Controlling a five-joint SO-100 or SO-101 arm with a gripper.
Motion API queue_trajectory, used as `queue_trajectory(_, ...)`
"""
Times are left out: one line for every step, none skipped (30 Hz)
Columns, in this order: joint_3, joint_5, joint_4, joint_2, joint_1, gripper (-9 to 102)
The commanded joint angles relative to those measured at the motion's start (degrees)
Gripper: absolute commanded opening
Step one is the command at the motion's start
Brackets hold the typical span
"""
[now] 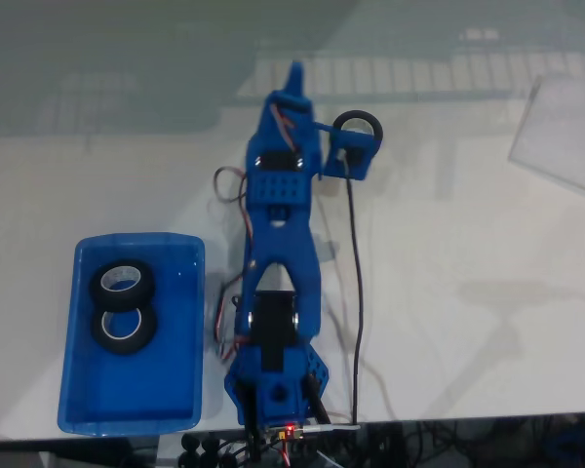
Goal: Grasp all tape and put them in the bin.
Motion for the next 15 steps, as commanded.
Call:
queue_trajectory(-5.6,1.2,3.1,-5.2,2.7,40)
queue_trajectory(-6.2,1.6,3.3,-7.1,3.3,41)
queue_trajectory(-7.4,2.4,3.9,-9.1,3.8,41)
queue_trajectory(-9.5,2.9,5.4,-11.2,4.2,42)
queue_trajectory(-11.8,3.7,7.2,-13.4,4.9,42)
queue_trajectory(-14.2,4.4,9.1,-15.6,5.6,42)
queue_trajectory(-16.2,5.0,10.5,-17.7,6.3,43)
queue_trajectory(-18.0,5.5,11.5,-19.8,6.9,43)
queue_trajectory(-19.5,6.1,12.1,-21.8,7.7,43)
queue_trajectory(-20.9,6.6,12.2,-23.7,8.4,43)
queue_trajectory(-22.1,6.9,12.2,-25.7,9.1,42)
queue_trajectory(-23.2,7.2,12.4,-27.4,9.5,42)
queue_trajectory(-24.3,7.3,13.0,-29.1,9.8,42)
queue_trajectory(-25.6,7.4,13.8,-30.8,10.0,41)
queue_trajectory(-26.9,7.6,14.8,-32.4,10.2,41)
